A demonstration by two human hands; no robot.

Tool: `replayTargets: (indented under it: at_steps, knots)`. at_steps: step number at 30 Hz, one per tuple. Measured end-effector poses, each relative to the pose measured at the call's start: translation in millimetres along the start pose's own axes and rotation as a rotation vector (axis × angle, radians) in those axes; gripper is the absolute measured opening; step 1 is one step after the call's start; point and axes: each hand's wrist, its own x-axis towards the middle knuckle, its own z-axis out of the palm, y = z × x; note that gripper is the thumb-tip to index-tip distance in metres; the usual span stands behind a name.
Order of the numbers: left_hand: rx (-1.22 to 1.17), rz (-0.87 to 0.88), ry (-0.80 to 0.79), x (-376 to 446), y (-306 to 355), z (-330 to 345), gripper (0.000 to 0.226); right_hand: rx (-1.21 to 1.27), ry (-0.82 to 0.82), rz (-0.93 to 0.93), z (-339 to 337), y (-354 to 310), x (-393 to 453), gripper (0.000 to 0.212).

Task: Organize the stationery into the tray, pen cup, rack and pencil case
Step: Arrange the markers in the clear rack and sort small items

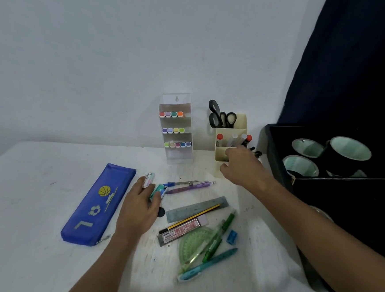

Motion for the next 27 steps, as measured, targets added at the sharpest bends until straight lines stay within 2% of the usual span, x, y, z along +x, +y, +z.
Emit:
replayTargets:
  at_steps: [4,7,11,14,20,27]
  knots:
    - [0.013,0.005,0.020,-1.5,3.6,-0.9,0.051,0.090,0.019,0.014,3.2,12.2,0.8,0.036]
    - [0.012,0.005,0.036,-2.7,9.5,-4.1,0.054,0.120,0.058,0.004,6.7,12.0,1.2,0.031]
    - [0.004,0.012,0.054,-4.0,11.8,-4.9,0.050,0.180,0.044,-0.083,8.6,4.3,-0.7,0.031]
    - [-0.018,0.010,0.072,-7.5,14.2,-5.5,0.045,0.223,-0.042,-0.170,10.3,-6.5,-4.9,0.037]
    - [-0.079,-0.056,0.071,-10.2,14.9,-7.4,0.047,0.193,-0.253,-0.355,17.3,-27.9,-7.7,0.032]
    - [-0.217,-0.132,0.127,-11.0,22.0,-16.0,0.039,0.080,-0.401,-0.415,34.5,-51.2,1.6,0.035]
